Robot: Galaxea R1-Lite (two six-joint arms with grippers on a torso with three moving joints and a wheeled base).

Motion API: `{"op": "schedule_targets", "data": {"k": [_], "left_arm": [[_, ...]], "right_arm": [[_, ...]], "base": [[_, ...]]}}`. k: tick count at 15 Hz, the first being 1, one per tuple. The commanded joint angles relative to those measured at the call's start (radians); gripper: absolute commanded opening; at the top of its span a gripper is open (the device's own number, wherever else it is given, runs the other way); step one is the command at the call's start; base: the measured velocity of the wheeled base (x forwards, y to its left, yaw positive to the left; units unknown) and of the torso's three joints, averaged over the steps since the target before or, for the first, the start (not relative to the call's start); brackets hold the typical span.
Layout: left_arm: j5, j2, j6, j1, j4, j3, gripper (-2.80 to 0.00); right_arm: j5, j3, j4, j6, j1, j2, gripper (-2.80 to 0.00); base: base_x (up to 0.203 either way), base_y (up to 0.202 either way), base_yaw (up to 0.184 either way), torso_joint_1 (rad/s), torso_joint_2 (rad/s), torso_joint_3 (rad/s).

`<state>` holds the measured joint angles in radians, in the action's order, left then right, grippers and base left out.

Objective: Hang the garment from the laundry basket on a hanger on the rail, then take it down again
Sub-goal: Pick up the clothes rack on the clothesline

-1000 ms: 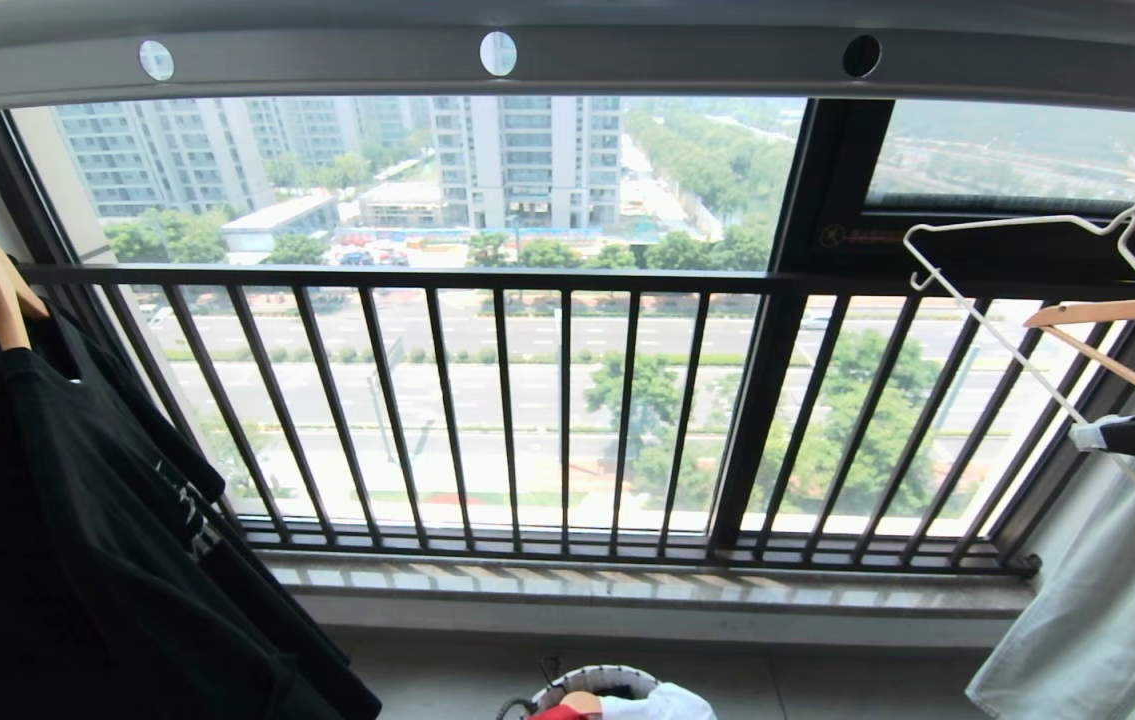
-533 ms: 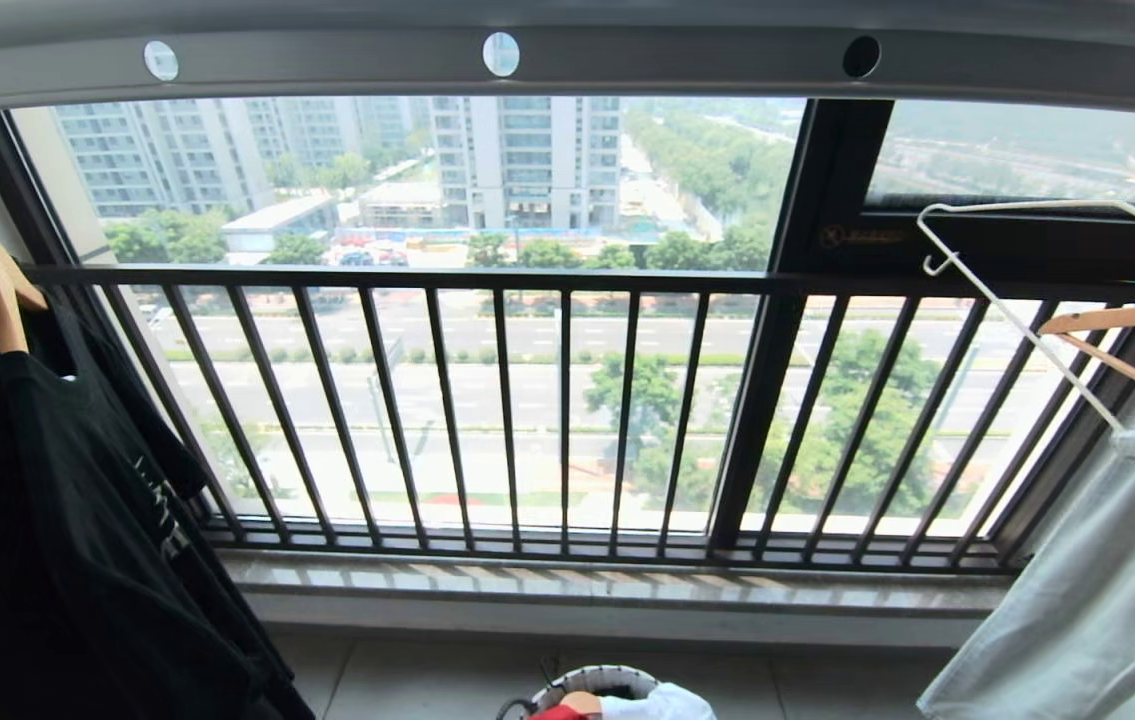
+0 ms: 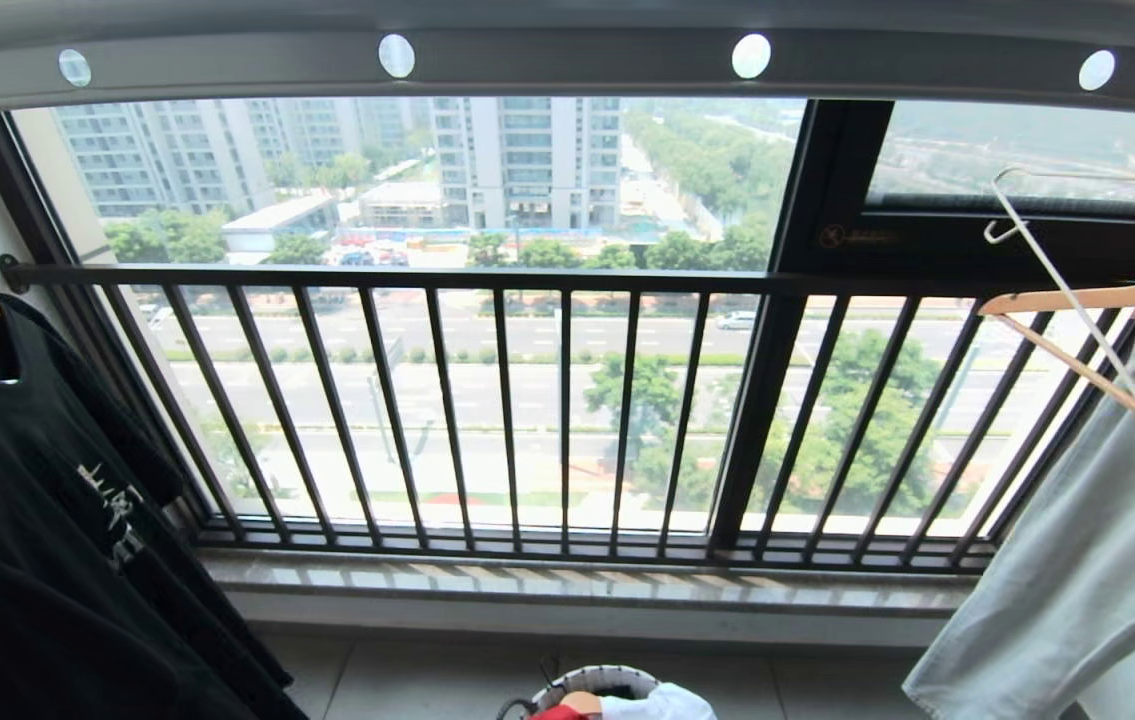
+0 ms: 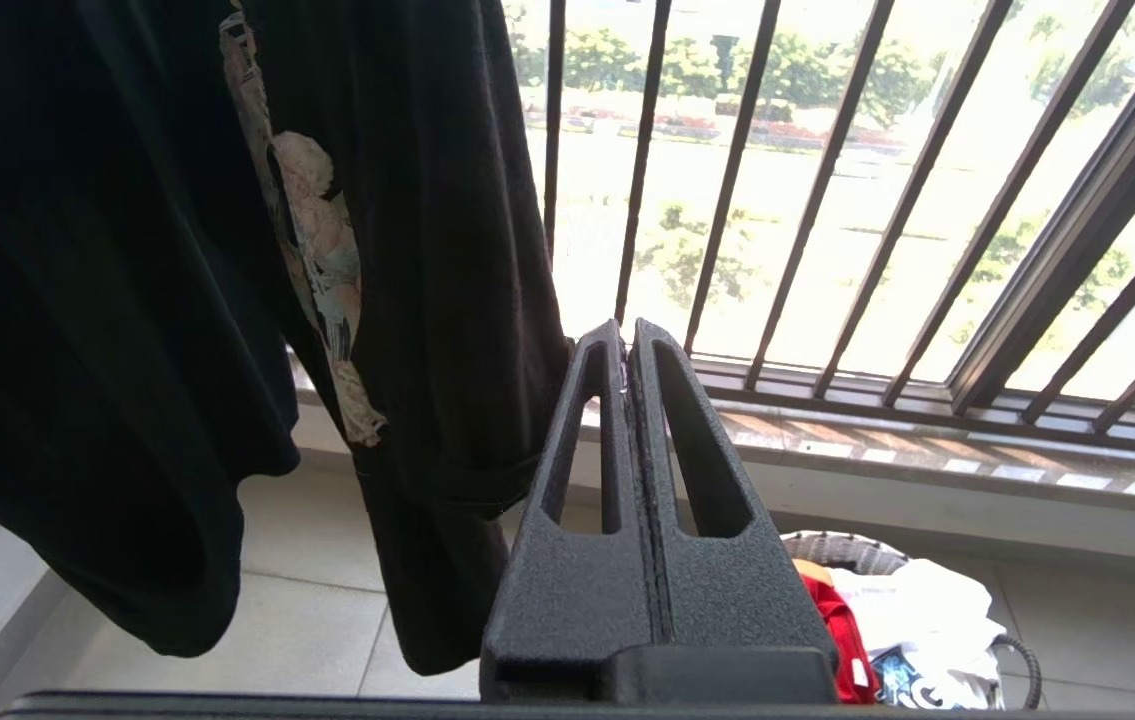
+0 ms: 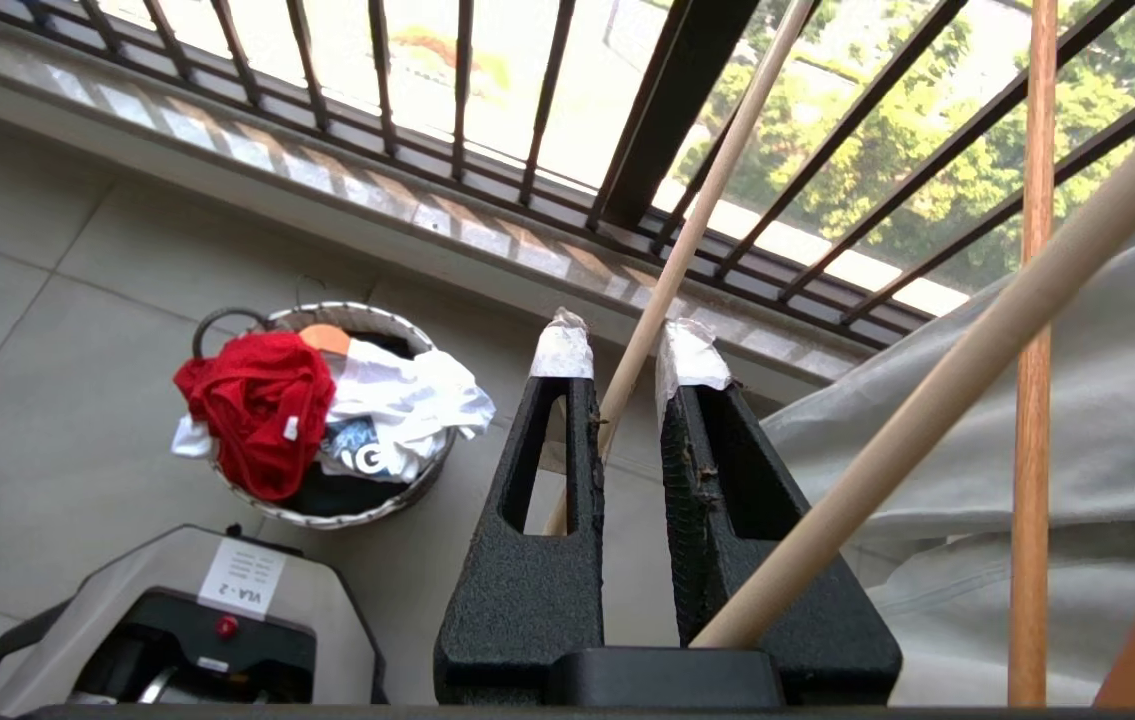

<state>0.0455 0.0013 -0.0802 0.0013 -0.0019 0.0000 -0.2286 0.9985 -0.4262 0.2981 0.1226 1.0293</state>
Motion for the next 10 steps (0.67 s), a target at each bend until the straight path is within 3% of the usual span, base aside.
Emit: {"op": "schedule_targets", "data": {"k": [1, 4, 10], "left_arm": [[0.000, 0.000, -0.001, 0.000, -0.001, 0.000, -2.80], [0.000, 0.000, -0.001, 0.000, -0.001, 0.000, -2.80], [0.000, 0.000, -0.001, 0.000, -0.001, 0.000, -2.80]], "right_arm": [[-0.008, -0.005, -0.010, 0.003, -0.004, -0.080, -2.80], [-0.054, -0.056, -0.032, 0.018, -0.010, -0.166, -2.80], [-0.280, -0.219, -0.045, 0.019, -0.013, -0.258, -2.80]], "base": [[0.000, 0.000, 0.000, 0.000, 0.00, 0.000], [0.000, 0.000, 0.000, 0.000, 0.00, 0.000], [0.000, 0.000, 0.000, 0.000, 0.00, 0.000]]}}
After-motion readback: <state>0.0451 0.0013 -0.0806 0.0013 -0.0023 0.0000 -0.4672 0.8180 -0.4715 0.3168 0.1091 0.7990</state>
